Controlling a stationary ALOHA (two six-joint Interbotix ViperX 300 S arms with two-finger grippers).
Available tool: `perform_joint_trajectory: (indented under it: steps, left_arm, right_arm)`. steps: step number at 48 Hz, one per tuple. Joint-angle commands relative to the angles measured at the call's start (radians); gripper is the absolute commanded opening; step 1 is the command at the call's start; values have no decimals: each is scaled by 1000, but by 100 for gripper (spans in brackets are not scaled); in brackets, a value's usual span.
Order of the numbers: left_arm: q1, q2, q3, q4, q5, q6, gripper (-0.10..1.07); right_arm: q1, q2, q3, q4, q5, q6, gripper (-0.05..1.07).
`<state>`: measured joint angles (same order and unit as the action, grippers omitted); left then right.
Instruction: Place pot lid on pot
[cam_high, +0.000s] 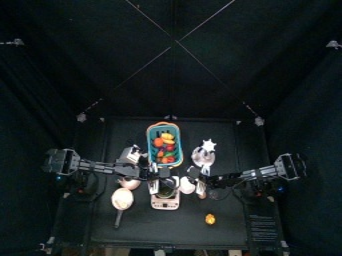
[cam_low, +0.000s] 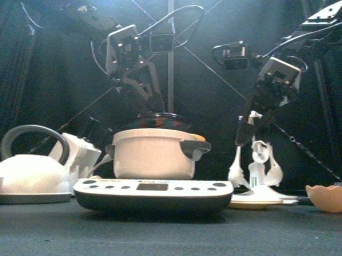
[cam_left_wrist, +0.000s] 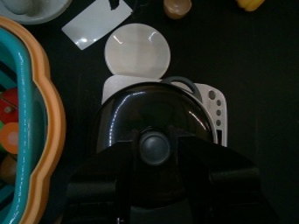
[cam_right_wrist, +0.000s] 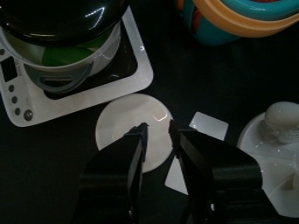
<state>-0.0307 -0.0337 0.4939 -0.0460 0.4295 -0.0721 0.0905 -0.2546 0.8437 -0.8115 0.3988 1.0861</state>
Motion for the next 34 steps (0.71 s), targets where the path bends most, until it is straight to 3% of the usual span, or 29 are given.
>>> perform_joint_trajectory:
  steps: [1,34]
  left_arm:
    - [-11,-6,-34,-9,-2,-2,71]
    - [-29,21,-48,-12,-3,-2,72]
  right_arm:
    - [-3,-12,-8,0,-5,2,69]
    - [-3,-11,-8,9,-21,2,69]
